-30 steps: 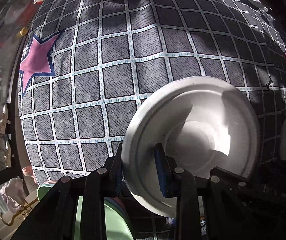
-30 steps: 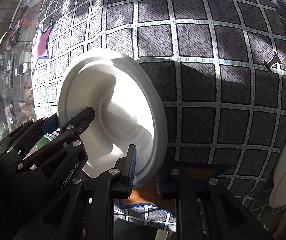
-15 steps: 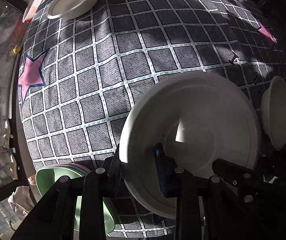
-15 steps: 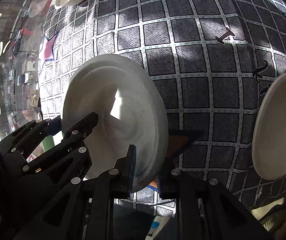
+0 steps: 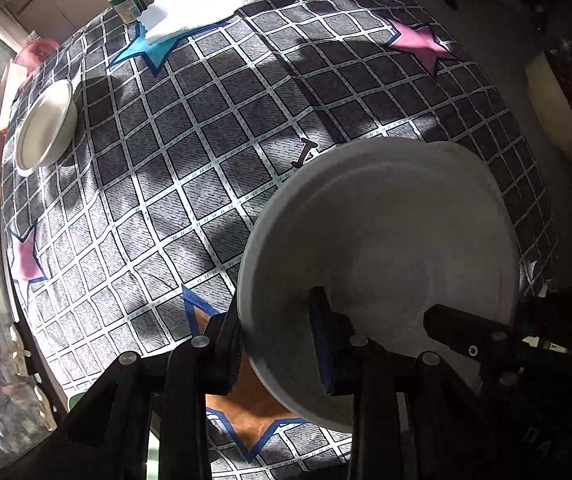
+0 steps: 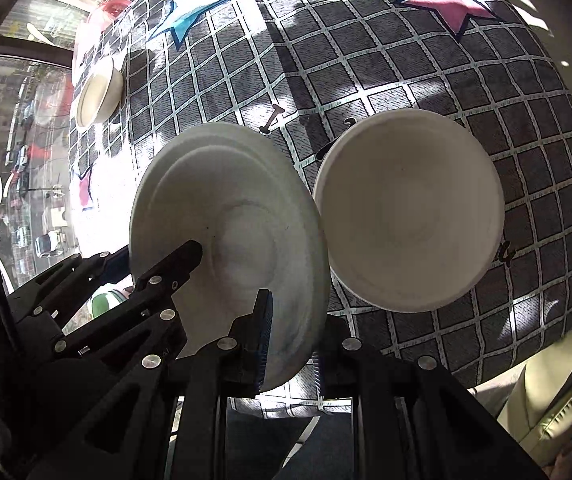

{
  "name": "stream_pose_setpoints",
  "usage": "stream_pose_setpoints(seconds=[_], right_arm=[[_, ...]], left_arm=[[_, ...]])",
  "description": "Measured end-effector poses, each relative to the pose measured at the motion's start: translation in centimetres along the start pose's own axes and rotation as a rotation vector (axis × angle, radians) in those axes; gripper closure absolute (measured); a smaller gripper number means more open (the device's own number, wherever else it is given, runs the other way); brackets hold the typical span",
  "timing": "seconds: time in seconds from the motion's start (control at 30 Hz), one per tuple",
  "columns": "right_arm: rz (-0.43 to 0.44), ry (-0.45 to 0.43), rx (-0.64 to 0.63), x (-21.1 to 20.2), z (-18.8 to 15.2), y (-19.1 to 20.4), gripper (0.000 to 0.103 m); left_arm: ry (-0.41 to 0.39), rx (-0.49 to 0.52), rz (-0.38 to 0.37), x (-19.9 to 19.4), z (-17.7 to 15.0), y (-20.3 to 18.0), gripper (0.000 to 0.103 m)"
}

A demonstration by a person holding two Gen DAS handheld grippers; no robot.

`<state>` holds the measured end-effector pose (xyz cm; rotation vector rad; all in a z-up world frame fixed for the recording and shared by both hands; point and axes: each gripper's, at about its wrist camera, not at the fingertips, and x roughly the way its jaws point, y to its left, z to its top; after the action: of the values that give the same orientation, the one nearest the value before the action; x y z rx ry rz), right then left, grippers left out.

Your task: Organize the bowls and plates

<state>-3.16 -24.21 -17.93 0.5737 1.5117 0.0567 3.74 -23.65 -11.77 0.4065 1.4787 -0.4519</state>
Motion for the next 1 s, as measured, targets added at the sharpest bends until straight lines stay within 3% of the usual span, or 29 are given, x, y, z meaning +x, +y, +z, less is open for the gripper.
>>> stream_pose_setpoints(seconds=[0.4, 0.5, 0.57, 0.6, 0.7, 1.0], right_arm=[[-0.026, -0.049, 0.144, -2.8, 0.4, -7.9, 0.082], [-0.035, -0.048, 0.157, -2.5, 1.2, -8.9, 0.082], [-0.056, -0.043, 0.171, -2.4, 1.6, -9.4, 0.082], [-0.055, -0.04, 0.177, -2.5, 1.6, -9.8, 0.079], [-0.054, -0.074, 0.202, -3.2, 1.3, -10.7, 0.018], [-0.03, -0.05, 0.261, -3.9, -0.5, -11.2, 0.015]], left_arm=[[0.018, 0.119, -0.031, 2.4, 2.7, -4.4, 0.07], [0.023, 0.112, -0.027, 2.7, 3.5, -4.6, 0.057], [0.019, 0.094, -0.016, 2.6, 3.5, -4.1, 0.039], [0.01, 0.088, -0.022, 2.4, 3.3, -3.7, 0.036], [0.004, 0.075, -0.035, 1.9, 2.2, -1.9, 0.028], [0.024, -0.071, -0.103, 1.2, -3.3, 4.5, 0.025]])
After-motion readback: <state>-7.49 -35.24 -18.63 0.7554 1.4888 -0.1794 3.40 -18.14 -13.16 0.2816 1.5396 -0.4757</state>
